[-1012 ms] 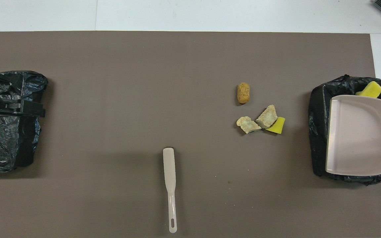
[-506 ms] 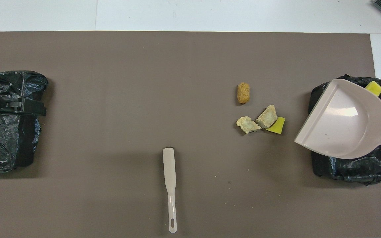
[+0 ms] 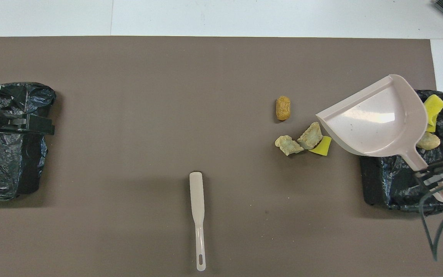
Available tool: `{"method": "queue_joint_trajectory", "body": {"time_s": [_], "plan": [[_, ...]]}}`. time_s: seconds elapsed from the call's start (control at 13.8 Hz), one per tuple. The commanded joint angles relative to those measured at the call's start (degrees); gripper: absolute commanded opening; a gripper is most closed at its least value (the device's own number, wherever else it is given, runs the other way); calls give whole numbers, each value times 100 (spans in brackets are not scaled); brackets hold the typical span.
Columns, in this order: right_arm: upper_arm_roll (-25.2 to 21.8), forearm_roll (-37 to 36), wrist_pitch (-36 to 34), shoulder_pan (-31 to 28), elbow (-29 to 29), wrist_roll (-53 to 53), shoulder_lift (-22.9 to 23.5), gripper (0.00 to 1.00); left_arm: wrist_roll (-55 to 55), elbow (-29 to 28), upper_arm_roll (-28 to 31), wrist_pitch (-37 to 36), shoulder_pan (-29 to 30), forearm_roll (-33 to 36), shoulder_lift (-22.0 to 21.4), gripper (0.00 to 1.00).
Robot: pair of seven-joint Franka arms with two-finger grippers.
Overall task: Sweep and dump trash in bin
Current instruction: 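Tip the dustpan over the black bag with the right gripper, then set the dustpan down near the brush with the right gripper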
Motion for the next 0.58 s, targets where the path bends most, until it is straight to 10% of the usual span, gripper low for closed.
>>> {"method": "queue_joint_trajectory", "body": {"time_s": [0.0, 0.51], "plan": [[22, 518, -17, 367, 97, 1309, 130, 0, -68, 83, -40, -97, 29, 44, -1, 100], [22, 573, 54, 1949, 1219, 3773, 1542, 0, -68, 83, -40, -79, 20, 44, -1, 100]]}}
